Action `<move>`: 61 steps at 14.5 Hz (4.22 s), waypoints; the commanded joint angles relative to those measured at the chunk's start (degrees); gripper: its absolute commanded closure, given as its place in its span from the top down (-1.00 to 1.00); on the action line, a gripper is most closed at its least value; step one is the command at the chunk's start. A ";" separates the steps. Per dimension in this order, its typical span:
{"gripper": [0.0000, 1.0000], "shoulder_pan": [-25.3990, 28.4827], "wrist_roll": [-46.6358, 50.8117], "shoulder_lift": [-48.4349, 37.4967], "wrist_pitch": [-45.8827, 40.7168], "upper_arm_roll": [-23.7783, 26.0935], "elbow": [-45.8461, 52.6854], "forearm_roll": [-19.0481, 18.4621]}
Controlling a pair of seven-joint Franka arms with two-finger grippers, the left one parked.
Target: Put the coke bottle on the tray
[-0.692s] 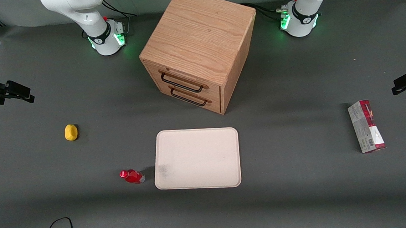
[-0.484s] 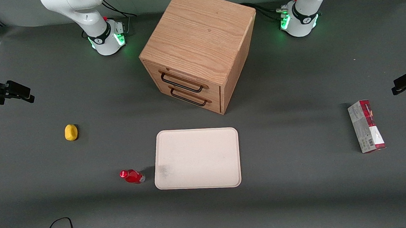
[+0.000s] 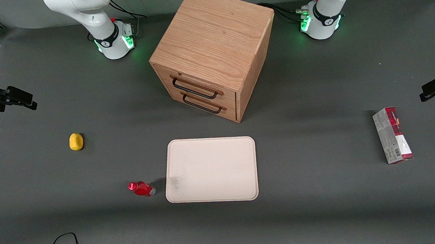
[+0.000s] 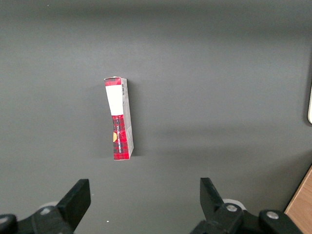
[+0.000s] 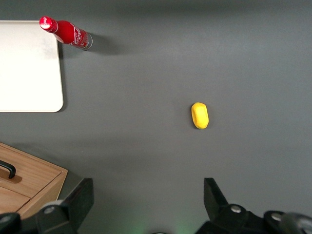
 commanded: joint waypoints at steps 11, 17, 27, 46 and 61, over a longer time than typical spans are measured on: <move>1.00 8.00 4.42 5.24 1.13 0.60 4.69 0.90; 1.00 13.55 9.80 12.87 -0.36 1.13 16.27 3.27; 1.00 13.55 9.28 37.50 -3.11 2.62 43.64 2.67; 1.00 14.96 9.54 51.31 14.91 2.19 38.39 -0.85; 0.65 14.69 9.72 49.63 22.75 2.01 29.58 -0.68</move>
